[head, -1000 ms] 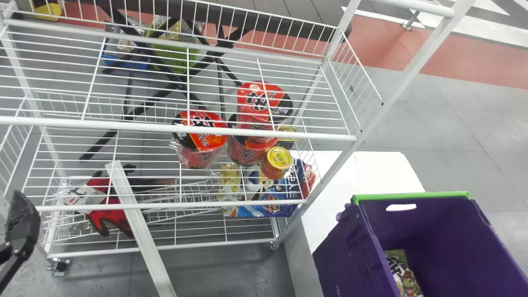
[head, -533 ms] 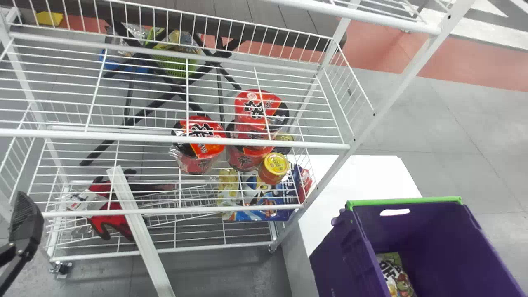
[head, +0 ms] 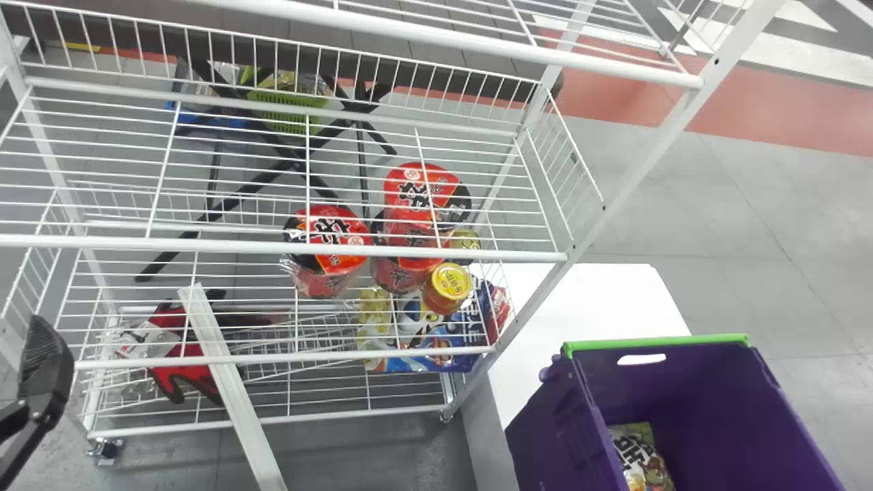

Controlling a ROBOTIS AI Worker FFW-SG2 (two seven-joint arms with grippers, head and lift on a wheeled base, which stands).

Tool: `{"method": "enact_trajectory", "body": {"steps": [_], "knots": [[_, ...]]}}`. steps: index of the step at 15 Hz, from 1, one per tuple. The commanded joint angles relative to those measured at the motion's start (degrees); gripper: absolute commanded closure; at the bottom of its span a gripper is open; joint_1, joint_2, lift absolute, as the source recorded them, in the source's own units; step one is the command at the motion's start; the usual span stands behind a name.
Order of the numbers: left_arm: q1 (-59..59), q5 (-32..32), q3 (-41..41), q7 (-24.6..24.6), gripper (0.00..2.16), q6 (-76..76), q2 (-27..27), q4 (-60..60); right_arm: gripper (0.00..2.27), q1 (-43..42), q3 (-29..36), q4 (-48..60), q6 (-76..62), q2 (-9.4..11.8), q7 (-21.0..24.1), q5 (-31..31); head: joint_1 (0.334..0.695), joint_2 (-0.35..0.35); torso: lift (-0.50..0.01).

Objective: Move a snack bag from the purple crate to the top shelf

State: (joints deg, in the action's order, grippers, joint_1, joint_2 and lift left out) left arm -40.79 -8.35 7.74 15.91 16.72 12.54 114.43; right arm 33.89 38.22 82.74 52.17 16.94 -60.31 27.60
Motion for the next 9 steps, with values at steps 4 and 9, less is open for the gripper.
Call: {"method": "enact_trajectory", "body": {"steps": [4, 9], "knots": [[0.6, 0.2, 0.4, 0.0, 0.09, 0.0, -0.5, -0.6, 1.59, -0.9, 0.5, 0.1, 0.2, 0.3, 0.0, 0.0, 0.695, -0.35, -0.353], [0.6, 0.3, 0.7, 0.1, 0.09, 0.0, -0.6, -0.6, 1.59, -1.1, 0.6, 0.0, 0.0, 0.7, 0.2, 0.0, 0.695, -0.35, -0.334]]}}
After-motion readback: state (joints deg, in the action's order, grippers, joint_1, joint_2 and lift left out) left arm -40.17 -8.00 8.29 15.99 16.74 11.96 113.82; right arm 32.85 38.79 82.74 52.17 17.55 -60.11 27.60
